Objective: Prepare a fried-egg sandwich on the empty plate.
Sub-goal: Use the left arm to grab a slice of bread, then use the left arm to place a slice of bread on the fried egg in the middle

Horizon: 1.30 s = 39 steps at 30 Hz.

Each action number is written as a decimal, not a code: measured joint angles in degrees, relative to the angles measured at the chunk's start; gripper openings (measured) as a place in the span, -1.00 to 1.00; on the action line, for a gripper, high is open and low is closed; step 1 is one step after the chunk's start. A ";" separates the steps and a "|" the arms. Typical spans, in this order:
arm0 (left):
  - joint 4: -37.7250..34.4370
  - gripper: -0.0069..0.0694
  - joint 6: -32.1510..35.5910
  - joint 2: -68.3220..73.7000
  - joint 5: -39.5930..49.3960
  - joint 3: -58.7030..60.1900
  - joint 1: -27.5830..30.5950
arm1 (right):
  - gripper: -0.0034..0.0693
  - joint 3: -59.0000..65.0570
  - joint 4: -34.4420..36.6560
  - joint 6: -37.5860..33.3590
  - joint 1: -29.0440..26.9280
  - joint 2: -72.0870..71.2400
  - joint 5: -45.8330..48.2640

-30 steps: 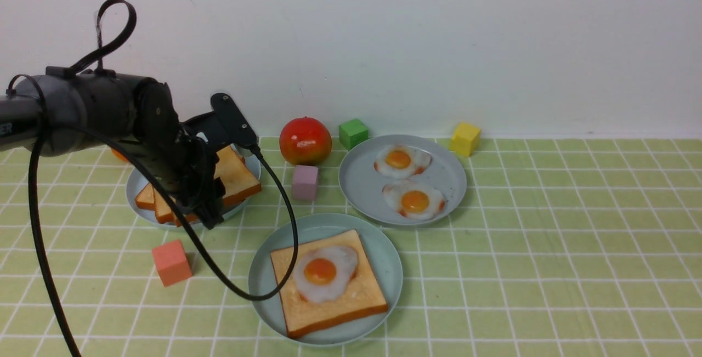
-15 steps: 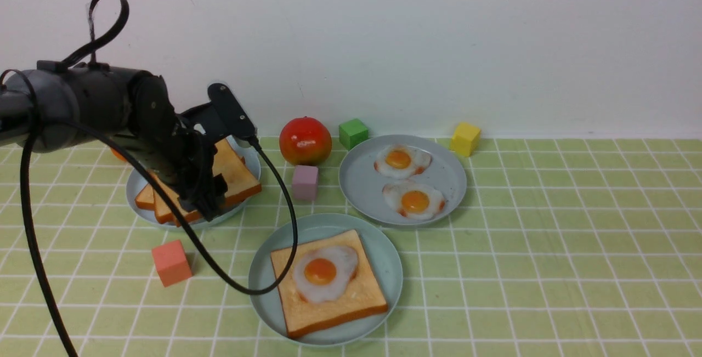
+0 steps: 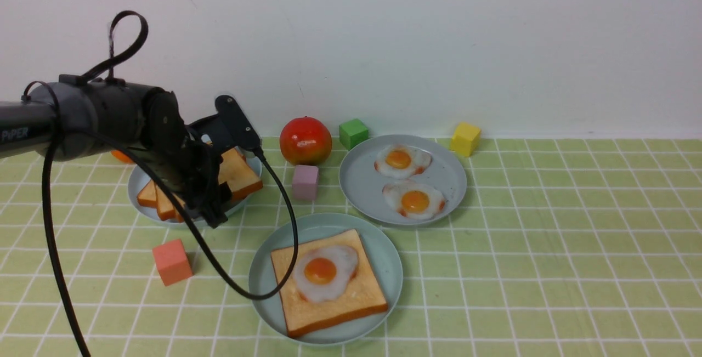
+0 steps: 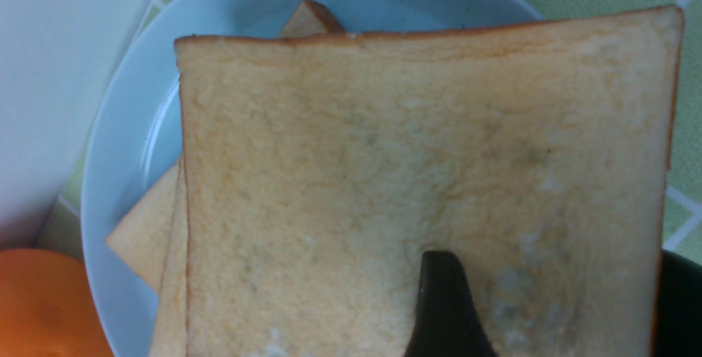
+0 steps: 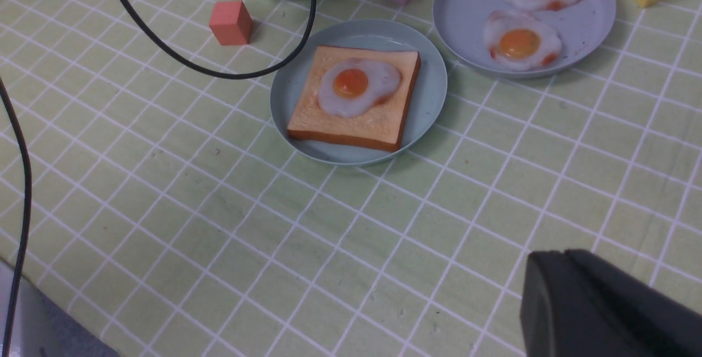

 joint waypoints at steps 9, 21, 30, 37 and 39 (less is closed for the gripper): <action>0.10 0.01 0.00 -0.54 -0.02 0.00 0.00 | -0.82 0.00 0.85 0.00 0.00 0.00 0.17; -3.37 -0.48 0.21 -9.08 3.70 0.22 -0.06 | -0.82 0.00 1.03 0.00 0.00 0.00 1.08; -7.50 -0.48 -1.38 -22.79 8.07 7.03 -11.90 | -0.82 0.00 0.77 0.00 0.00 -0.36 4.05; -7.65 -0.48 -4.77 -25.39 5.85 14.77 -25.18 | -0.92 0.00 -2.81 0.00 0.00 -3.29 6.16; -6.45 -0.48 -4.94 -24.19 5.35 14.97 -27.05 | -0.92 0.00 -3.20 0.00 0.00 -4.04 6.81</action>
